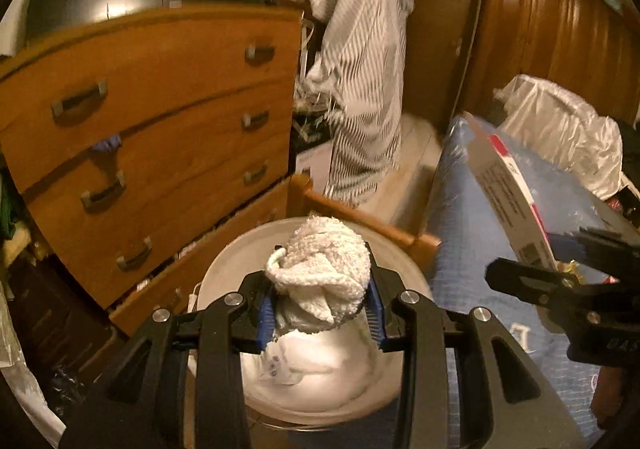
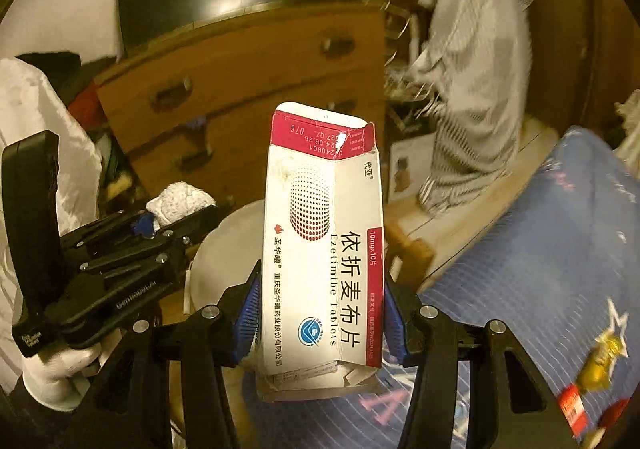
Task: Collect trash
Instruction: 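Carry the cloth and medicine box in both tools over the white bucket, then open both tools to drop the cloth and medicine box into the bucket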
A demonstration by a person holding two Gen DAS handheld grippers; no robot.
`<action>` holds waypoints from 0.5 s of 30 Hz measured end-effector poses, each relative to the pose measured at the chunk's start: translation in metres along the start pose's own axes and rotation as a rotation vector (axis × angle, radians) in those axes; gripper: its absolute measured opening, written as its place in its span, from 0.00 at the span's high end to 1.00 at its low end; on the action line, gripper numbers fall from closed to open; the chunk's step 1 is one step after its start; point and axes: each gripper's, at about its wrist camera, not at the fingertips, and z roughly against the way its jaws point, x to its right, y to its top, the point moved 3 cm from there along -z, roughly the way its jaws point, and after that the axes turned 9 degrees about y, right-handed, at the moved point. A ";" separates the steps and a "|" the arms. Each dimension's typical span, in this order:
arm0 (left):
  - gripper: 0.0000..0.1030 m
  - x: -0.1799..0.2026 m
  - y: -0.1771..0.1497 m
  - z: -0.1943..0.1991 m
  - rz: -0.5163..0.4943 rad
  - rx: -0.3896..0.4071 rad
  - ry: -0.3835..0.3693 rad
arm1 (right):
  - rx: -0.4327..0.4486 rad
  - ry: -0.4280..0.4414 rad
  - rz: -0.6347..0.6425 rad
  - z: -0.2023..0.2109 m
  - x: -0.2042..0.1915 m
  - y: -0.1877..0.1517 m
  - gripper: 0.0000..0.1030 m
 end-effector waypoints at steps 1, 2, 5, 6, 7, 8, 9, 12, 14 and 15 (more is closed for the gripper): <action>0.66 -0.004 -0.001 -0.009 -0.001 -0.017 0.003 | -0.026 0.003 -0.002 -0.016 0.000 0.006 0.48; 0.66 -0.008 -0.002 -0.019 -0.003 -0.040 -0.001 | -0.058 0.003 -0.001 -0.033 0.000 0.011 0.48; 0.66 -0.016 -0.008 -0.041 0.001 -0.087 0.000 | -0.116 0.006 -0.010 -0.064 0.005 0.010 0.48; 0.66 -0.018 -0.010 -0.046 0.004 -0.095 0.004 | -0.133 0.004 -0.012 -0.074 0.007 0.011 0.48; 0.66 -0.020 -0.012 -0.051 0.008 -0.105 0.005 | -0.150 0.006 -0.013 -0.084 0.008 0.011 0.48; 0.66 -0.023 -0.014 -0.057 0.010 -0.116 0.009 | -0.164 0.004 -0.013 -0.093 0.007 0.011 0.48; 0.66 -0.027 -0.015 -0.063 0.012 -0.124 0.012 | -0.172 0.003 -0.013 -0.098 0.008 0.010 0.48; 0.66 -0.032 -0.021 -0.074 0.017 -0.147 0.018 | -0.193 0.004 -0.012 -0.111 0.012 0.003 0.48; 0.66 -0.036 -0.022 -0.081 0.019 -0.154 0.019 | -0.197 0.006 -0.012 -0.116 0.014 -0.002 0.48; 0.66 -0.037 -0.022 -0.082 0.020 -0.155 0.019 | -0.197 0.006 -0.013 -0.112 0.017 -0.004 0.48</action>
